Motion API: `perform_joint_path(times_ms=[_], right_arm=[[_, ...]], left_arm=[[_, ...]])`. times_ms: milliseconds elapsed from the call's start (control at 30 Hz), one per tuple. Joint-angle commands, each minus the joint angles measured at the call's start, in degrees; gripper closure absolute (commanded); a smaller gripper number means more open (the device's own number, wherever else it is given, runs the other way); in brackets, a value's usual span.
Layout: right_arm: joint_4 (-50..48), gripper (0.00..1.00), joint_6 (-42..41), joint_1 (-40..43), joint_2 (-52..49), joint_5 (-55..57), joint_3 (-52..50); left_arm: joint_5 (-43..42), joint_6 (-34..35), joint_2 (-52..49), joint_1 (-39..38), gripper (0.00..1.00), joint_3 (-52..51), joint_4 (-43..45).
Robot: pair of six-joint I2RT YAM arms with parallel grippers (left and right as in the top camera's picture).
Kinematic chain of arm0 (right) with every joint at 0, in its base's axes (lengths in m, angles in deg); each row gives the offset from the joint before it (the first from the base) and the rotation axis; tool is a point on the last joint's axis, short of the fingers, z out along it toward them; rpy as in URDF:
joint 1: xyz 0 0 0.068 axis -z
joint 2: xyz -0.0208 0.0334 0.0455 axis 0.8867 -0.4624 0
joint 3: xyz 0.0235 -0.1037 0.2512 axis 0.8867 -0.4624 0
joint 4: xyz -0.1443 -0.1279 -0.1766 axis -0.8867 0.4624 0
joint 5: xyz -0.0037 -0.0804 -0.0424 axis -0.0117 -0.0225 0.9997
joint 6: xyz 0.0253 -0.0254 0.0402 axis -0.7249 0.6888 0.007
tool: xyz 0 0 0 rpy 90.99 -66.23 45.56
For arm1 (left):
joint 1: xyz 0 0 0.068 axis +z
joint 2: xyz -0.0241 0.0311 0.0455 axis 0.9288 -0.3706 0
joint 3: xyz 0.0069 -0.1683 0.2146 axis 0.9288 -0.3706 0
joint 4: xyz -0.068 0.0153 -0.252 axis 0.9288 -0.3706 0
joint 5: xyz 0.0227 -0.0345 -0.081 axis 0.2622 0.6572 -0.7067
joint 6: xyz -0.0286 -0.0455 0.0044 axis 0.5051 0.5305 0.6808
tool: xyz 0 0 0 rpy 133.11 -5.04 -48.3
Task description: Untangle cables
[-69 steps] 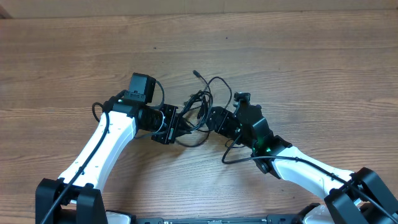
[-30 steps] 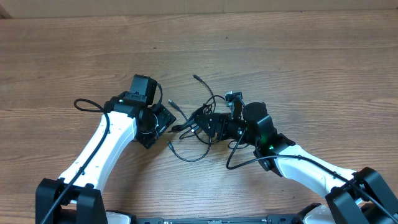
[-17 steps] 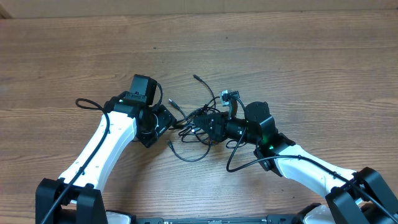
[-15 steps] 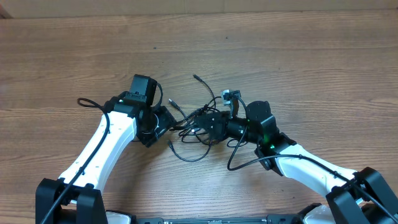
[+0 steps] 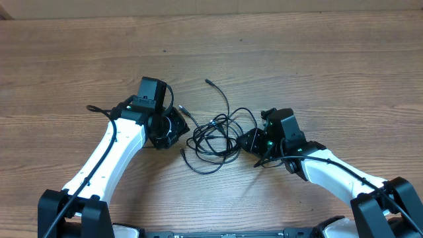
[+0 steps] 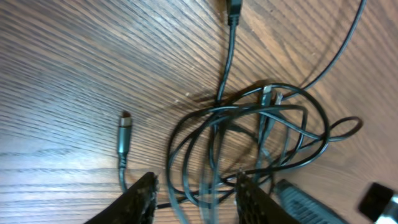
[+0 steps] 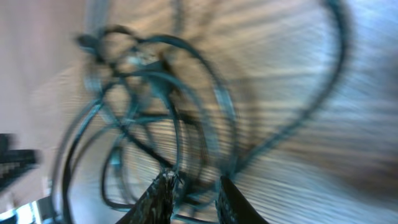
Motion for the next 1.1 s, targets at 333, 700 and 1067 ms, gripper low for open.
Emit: perform_joint_path(times_ms=[333, 700, 1067], right_arm=[[11.13, 0.37, 11.80, -0.28, 12.39, -2.97, 3.87], [12.59, 0.48, -25.03, -2.62, 9.90, -7.23, 2.89], [-0.59, 0.67, -38.99, -7.65, -2.12, -3.48, 2.91]], left_arm=[[5.86, -0.20, 1.14, -0.31, 0.49, 1.07, -0.37], [9.25, 0.00, 1.14, -0.31, 0.18, 1.07, -0.24], [9.25, -0.02, 1.14, -0.31, 0.07, 1.07, -0.76]])
